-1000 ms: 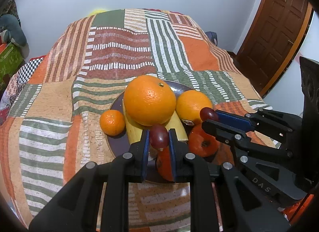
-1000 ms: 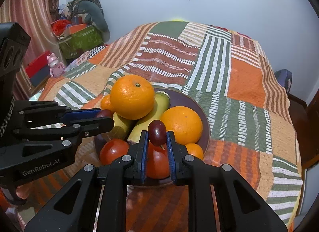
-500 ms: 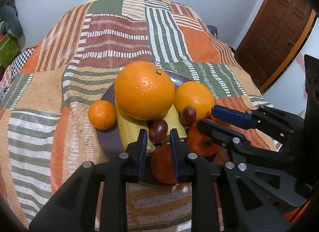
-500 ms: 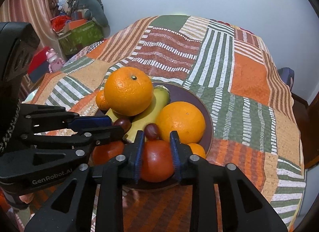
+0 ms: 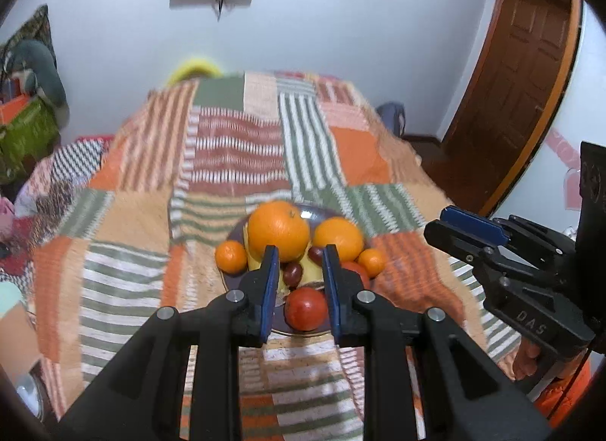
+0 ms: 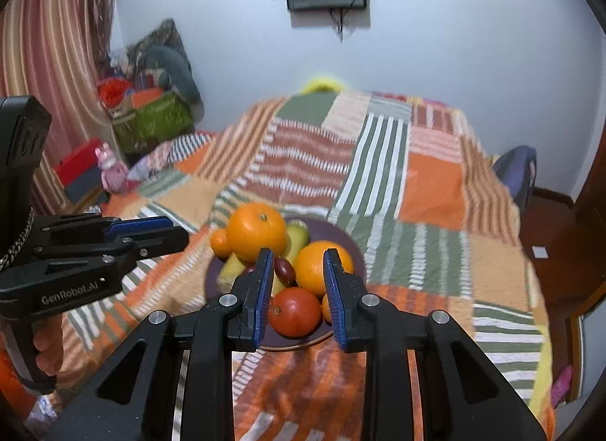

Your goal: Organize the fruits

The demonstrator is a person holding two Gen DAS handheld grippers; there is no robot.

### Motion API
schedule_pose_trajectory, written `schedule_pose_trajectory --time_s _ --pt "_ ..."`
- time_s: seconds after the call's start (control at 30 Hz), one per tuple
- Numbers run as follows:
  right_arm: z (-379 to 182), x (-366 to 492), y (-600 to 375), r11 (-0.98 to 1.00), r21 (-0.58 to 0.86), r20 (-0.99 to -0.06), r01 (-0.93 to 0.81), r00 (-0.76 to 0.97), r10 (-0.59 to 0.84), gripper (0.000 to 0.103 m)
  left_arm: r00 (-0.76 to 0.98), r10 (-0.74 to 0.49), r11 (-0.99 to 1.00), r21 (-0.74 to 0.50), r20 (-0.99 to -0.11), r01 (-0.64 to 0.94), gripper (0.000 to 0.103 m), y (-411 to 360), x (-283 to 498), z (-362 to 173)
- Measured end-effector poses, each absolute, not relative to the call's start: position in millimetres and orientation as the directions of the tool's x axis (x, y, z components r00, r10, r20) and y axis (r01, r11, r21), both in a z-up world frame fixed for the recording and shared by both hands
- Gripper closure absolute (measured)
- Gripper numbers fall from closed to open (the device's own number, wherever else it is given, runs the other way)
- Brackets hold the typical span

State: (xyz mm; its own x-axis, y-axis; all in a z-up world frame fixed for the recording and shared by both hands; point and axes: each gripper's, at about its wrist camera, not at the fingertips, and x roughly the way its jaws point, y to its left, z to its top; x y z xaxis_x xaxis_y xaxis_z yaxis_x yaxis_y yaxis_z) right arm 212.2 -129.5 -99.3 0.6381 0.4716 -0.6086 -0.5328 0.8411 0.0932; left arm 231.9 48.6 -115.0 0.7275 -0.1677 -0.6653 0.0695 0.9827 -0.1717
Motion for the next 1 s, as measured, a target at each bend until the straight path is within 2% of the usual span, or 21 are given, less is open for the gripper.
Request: schedule_pose_trajectory --time_s 0.3,0.4,0.53,0.57,0.73,0.87,1.0 --pt "-19 139 -150 0.852 0.069 -0.412 -0.520 0.763 0.499 0.078 0.873 -0.156 0.986 -0.124 -0.462 0.111 0.081 38 139 -23" --pt "-2 115 -154 0.855 0.073 -0.344 -0.513 0.792 0.504 0.068 0.908 -0.144 0.989 -0.099 -0.395 0.114 0.079 33 109 -2" --pt "13 88 -159 0.861 0.062 -0.272 -0.505 0.821 0.501 0.058 0.945 -0.114 0.993 -0.069 -0.307 0.097 0.047 30 76 16" --pt "15 82 -159 0.863 0.056 -0.260 -0.503 0.827 0.499 0.057 0.952 -0.101 0.994 -0.062 -0.290 0.087 0.042 29 69 19" --pt "16 67 -157 0.875 0.046 -0.215 -0.482 0.850 0.480 0.036 0.964 -0.083 0.996 -0.059 -0.251 0.070 0.033 30 53 25" --pt "16 62 -153 0.893 0.031 -0.193 -0.449 0.874 0.446 0.025 0.972 -0.061 0.998 -0.042 -0.228 0.053 0.014 29 44 25" --pt "16 61 -152 0.900 0.041 -0.194 -0.433 0.880 0.433 0.013 0.975 -0.053 0.998 -0.034 -0.216 0.046 0.008 29 39 24"
